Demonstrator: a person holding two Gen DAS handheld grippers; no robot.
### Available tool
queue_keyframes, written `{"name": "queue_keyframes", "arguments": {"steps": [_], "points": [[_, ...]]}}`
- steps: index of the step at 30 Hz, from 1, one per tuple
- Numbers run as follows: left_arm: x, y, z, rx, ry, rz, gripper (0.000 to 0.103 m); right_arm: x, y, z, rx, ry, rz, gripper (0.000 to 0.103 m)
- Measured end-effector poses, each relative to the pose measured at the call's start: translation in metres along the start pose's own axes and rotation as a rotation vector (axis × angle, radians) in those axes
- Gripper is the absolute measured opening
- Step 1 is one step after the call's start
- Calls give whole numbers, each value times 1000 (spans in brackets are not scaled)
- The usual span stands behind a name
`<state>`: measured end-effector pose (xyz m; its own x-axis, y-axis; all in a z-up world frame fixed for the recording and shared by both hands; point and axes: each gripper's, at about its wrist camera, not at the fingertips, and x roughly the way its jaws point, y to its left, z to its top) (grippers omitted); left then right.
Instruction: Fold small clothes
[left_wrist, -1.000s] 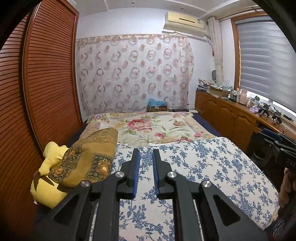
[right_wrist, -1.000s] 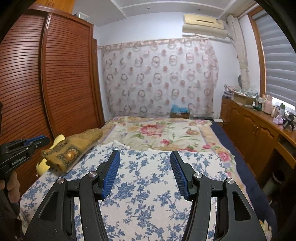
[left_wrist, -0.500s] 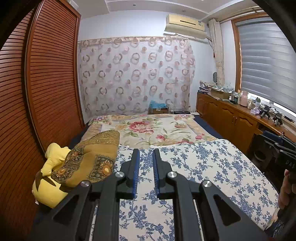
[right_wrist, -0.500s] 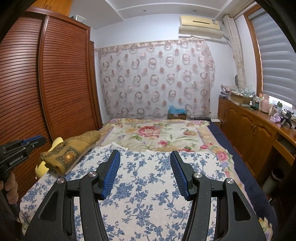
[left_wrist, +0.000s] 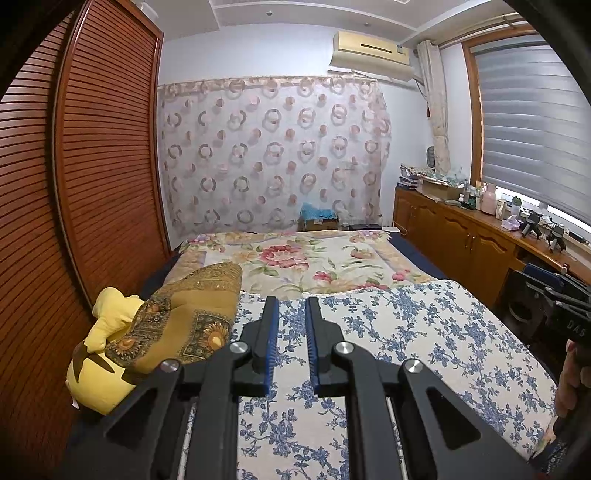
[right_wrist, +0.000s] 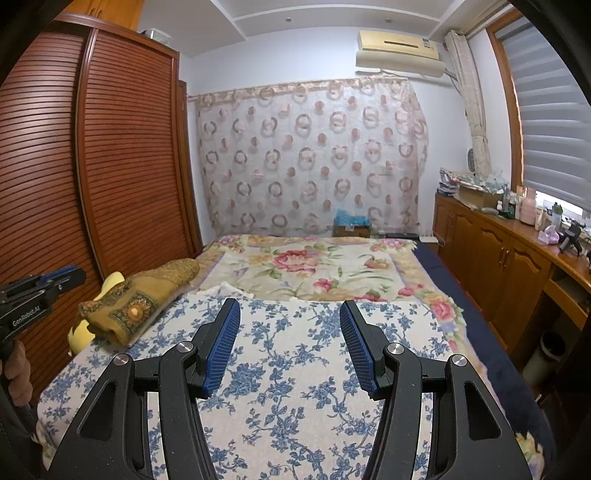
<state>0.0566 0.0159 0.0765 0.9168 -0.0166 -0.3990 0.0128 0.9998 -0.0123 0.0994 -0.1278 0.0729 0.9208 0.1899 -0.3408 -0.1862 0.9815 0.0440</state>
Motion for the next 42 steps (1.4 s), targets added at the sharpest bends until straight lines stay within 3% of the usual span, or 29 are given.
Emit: {"name": "queue_keyframes", "arguments": {"steps": [42], "points": [[-2,0,-2,3,-11,2,12,-2,-2,-2,2,4,2,58]]}}
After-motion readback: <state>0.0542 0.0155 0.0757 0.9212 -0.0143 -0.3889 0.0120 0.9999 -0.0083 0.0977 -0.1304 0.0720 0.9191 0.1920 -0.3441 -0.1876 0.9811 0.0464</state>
